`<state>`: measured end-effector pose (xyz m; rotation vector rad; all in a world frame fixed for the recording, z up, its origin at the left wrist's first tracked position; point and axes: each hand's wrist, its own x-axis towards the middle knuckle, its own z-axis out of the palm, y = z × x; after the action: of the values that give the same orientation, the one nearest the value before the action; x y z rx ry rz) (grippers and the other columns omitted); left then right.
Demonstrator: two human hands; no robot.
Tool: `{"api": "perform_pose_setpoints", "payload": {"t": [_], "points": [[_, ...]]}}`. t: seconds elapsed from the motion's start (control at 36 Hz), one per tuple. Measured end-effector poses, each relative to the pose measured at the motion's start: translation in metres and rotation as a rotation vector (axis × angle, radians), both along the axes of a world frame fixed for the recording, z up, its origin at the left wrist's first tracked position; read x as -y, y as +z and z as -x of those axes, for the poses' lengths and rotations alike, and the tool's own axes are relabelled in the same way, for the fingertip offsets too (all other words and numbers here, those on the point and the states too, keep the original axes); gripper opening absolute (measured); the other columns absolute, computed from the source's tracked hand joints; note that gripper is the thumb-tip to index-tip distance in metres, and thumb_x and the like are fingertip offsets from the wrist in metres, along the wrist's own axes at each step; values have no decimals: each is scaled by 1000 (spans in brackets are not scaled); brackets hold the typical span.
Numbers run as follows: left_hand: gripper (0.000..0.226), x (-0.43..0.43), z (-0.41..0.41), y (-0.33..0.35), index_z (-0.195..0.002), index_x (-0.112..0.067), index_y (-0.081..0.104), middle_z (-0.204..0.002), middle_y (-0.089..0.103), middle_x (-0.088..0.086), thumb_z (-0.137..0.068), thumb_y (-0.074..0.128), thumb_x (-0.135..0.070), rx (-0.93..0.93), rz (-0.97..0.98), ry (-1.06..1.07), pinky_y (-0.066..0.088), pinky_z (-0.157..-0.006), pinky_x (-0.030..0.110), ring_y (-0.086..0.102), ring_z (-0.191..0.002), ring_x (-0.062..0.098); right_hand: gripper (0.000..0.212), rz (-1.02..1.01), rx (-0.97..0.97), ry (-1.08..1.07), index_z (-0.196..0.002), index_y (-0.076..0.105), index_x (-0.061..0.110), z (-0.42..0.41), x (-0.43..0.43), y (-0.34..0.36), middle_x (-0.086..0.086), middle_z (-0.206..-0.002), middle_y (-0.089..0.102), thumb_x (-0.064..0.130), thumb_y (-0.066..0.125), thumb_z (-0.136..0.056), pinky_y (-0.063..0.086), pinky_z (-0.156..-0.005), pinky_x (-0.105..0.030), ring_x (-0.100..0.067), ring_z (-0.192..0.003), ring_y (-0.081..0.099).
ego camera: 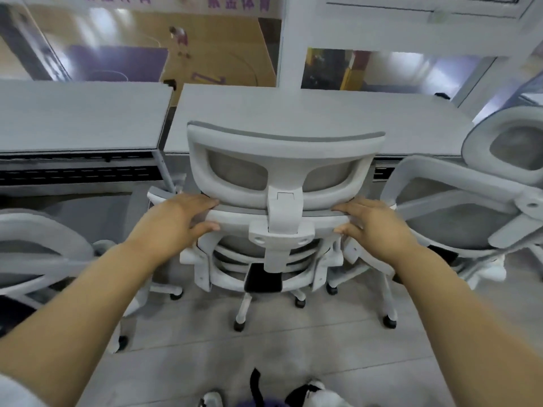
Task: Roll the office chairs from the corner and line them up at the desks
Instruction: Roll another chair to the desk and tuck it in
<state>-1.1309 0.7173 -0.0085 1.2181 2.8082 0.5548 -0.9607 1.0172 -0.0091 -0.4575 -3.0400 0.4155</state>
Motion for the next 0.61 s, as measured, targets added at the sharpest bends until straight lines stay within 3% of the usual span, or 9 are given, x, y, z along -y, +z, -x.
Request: {"api": "perform_pose_setpoints", "payload": {"t": [0.17, 0.36, 0.53, 0.61], "points": [[46, -25, -26, -5, -125, -21, 58, -126, 60, 3, -81, 67, -33, -5, -11, 114, 44, -93, 40, 54, -117, 24, 46, -44, 0, 139, -128, 56, 22, 1, -41, -2, 0, -128, 57, 43, 59, -87, 40, -98, -37, -24, -118, 51], [44, -46, -58, 2, -128, -20, 56, -128, 58, 4, -86, 63, -30, -22, 74, 249, 41, -88, 35, 54, -115, 24, 47, -115, 38, 241, -131, 51, 26, 1, -64, -5, 0, -128, 55, 48, 52, -90, 38, -96, -36, -23, -117, 50], [39, -50, -67, 9, -125, -20, 59, -123, 61, 3, -86, 64, -25, -42, 122, 268, 45, -82, 38, 58, -109, 26, 46, -118, 45, 300, -129, 52, 27, -1, -70, -4, 0, -122, 56, 50, 51, -89, 37, -94, -39, -23, -116, 50], [37, -48, -70, 10, -123, -19, 60, -125, 61, 3, -86, 64, -23, -40, 124, 266, 45, -86, 41, 57, -111, 26, 45, -118, 41, 309, -128, 52, 27, -3, -68, -5, 0, -120, 57, 50, 51, -89, 36, -91, -38, -22, -115, 50]]}}
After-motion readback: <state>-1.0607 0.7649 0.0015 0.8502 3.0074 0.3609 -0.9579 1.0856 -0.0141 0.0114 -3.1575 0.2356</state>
